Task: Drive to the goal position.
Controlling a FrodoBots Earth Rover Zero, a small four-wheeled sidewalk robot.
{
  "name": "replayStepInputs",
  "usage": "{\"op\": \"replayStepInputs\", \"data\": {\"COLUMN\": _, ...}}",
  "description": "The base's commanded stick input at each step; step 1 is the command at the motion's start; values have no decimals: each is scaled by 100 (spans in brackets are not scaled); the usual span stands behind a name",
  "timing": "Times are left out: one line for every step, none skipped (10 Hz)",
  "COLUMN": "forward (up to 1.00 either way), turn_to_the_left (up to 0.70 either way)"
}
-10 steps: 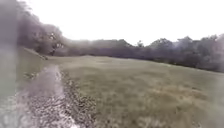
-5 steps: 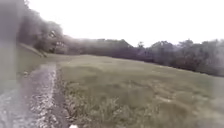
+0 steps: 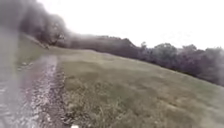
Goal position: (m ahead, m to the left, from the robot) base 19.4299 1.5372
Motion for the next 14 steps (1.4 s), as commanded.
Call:
{"op": "replayStepInputs", "data": {"forward": 0, "turn_to_the_left": 36}}
{"op": "replayStepInputs", "data": {"forward": 0, "turn_to_the_left": 0}}
{"op": "replayStepInputs", "data": {"forward": 0, "turn_to_the_left": 0}}
{"op": "replayStepInputs", "data": {"forward": 0, "turn_to_the_left": 0}}
{"op": "replayStepInputs", "data": {"forward": 0, "turn_to_the_left": 0}}
{"op": "replayStepInputs", "data": {"forward": 0, "turn_to_the_left": 0}}
{"op": "replayStepInputs", "data": {"forward": -29, "turn_to_the_left": 0}}
{"op": "replayStepInputs", "data": {"forward": -92, "turn_to_the_left": 0}}
{"op": "replayStepInputs", "data": {"forward": -100, "turn_to_the_left": 0}}
{"op": "replayStepInputs", "data": {"forward": -69, "turn_to_the_left": 0}}
{"op": "replayStepInputs", "data": {"forward": -2, "turn_to_the_left": 0}}
{"op": "replayStepInputs", "data": {"forward": 0, "turn_to_the_left": 0}}
{"op": "replayStepInputs", "data": {"forward": 0, "turn_to_the_left": 0}}
{"op": "replayStepInputs", "data": {"forward": 0, "turn_to_the_left": 0}}
